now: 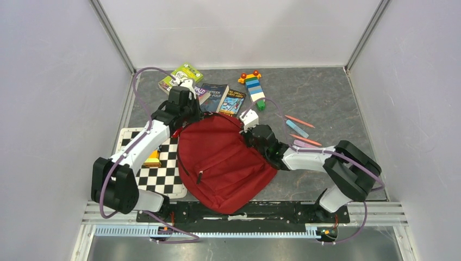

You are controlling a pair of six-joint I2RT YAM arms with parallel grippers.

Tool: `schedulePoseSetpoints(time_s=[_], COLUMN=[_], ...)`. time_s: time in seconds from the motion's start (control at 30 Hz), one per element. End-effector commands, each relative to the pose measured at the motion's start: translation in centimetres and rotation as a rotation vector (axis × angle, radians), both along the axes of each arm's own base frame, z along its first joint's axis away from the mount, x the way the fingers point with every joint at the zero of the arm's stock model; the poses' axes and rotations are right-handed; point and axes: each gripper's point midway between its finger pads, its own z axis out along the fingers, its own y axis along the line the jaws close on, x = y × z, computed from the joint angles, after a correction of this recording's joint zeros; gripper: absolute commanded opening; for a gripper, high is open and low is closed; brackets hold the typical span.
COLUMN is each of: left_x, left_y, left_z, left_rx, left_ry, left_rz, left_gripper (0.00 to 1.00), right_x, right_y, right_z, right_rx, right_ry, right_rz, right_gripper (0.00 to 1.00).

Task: Pack the student bag
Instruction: Unzip the student bag at the center of the board.

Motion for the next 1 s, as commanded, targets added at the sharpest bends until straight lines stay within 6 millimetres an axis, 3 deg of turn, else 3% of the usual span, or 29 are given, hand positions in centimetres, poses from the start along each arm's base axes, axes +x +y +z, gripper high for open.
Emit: schedulePoseSetpoints(time_s=[0.0,0.27,0.4,0.47,0.57,0.67,0.77,0.97], left_x=[-0.3,-1.5,-2.1,-2.5,-3.2,-3.5,-3.9,-4.4], left_y=[1.7,3.9,2.6,1.2,-0.6,-1.2,-1.6,-1.5], left_z=[0.8,-0.4,-1.0,-0.9,-0.2,0.3,0.7,1.0], left_rx=[-0.010,0.040,0.000,-0.043,-0.095,-0.111,-0.103,-0.060], left_ry=[-0.032,-0.027,-0.009,-0.008,0.001,0.021,0.041,0.051], left_rz=[0.089,0.171,0.102,0.018,-0.086,-0.124,-0.169,-0.227], left_gripper=[0.02,0.02,0.02,0.02,0.02,0.02,0.02,0.02], right_x=[-0.5,-1.6,-2.0,-2.8,-3.1,-3.0,-2.4,0.1], right_y=[-2.6,-4.0,-2.7,-0.4,1.4,2.9,4.2,7.2], right_z=[0.9,1.7,3.3,4.7,6.2,8.0,9.4,9.3], right_rx=[-0.008,-0.008,-0.002,-0.008,-0.018,-0.019,-0.014,-0.016], right_ry=[-0.014,-0.013,-0.038,-0.056,-0.050,-0.070,-0.087,-0.030], right_rz=[-0.084,-0.093,0.000,0.151,0.249,0.318,0.362,0.457], right_gripper=[0.00,0.00,0.00,0.13,0.53,0.79,0.87,0.87])
